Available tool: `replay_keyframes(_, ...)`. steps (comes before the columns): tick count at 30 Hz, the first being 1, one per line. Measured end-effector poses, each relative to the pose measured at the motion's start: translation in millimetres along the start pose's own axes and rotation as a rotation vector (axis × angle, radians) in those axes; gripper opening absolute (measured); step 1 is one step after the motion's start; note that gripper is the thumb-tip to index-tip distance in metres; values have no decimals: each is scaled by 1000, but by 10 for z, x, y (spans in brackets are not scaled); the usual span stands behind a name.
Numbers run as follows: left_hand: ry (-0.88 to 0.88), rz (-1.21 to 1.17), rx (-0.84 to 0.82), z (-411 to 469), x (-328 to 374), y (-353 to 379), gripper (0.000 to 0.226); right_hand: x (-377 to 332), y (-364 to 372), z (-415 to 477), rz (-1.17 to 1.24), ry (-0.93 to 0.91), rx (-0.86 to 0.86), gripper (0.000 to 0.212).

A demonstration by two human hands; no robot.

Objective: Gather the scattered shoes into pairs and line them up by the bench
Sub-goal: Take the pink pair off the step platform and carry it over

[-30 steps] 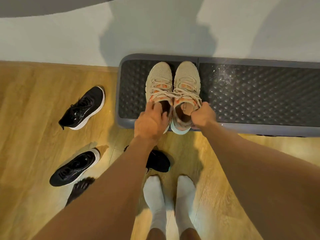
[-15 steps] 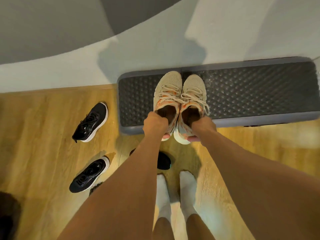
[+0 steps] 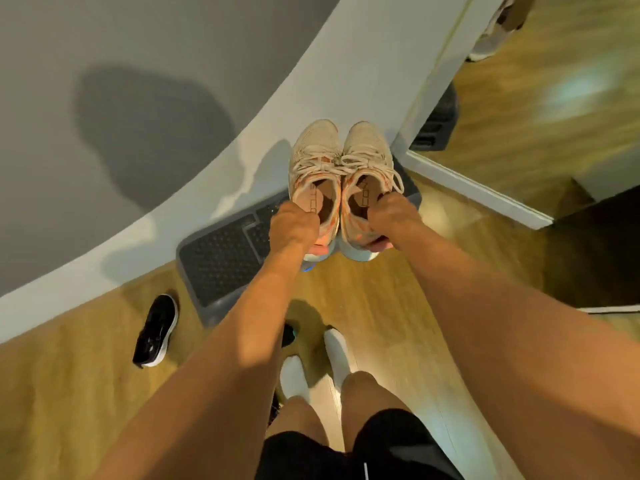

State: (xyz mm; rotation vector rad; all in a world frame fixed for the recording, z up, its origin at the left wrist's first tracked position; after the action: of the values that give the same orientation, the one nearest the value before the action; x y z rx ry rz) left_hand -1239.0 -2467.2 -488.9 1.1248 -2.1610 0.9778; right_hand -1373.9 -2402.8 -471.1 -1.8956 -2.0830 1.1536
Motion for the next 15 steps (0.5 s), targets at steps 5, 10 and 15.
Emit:
replay_keyframes(5, 140, 29, -175, -917, 460, 438, 40, 600, -776, -768, -10, -78, 309, 8)
replay_keyframes(10, 287, 103, -329, -1768, 855, 1124, 40, 1373, -1499, -1351, 132, 38, 472, 35)
replay_keyframes(15, 449, 131, -480, -2791, 1041, 2141, 35, 2489, -2301, -1902, 325, 169, 629, 35)
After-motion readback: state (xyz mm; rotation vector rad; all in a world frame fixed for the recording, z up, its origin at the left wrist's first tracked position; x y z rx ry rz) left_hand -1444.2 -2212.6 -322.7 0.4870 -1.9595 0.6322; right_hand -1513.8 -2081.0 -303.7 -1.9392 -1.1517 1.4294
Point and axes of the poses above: each hand's wrist, its own z-axis towards the middle knuckle, its own y-axis out of the palm, x = y × z, the point moved 1 cm from there along z, towards the middle knuckle, and after that the axes turned 6 degrees about -z, right-handed, at the moved point
